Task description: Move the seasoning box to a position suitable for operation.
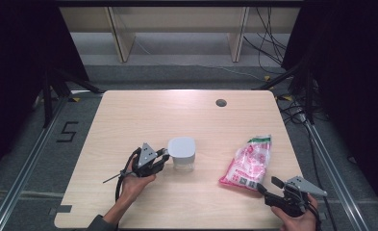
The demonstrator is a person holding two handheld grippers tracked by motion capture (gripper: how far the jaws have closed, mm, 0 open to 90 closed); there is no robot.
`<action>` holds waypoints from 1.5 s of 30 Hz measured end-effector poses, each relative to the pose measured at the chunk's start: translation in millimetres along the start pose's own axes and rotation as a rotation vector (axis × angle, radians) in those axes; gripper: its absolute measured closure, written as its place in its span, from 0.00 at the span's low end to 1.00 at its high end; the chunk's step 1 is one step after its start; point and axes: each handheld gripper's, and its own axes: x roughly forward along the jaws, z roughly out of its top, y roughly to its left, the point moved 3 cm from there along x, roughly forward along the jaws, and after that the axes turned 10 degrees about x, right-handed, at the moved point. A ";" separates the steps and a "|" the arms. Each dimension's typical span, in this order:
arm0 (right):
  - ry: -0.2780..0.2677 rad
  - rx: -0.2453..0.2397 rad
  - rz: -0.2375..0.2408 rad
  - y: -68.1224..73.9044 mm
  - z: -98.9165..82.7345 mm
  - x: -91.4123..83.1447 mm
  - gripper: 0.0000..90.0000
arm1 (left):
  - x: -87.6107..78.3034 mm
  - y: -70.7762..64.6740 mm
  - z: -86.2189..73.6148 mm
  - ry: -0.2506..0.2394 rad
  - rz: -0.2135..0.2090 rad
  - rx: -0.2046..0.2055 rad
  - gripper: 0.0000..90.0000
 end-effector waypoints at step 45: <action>0.018 0.025 0.024 3.4 -1.3 -0.2 0.40 | -33.6 -20.9 27.0 0.010 -0.183 0.035 0.50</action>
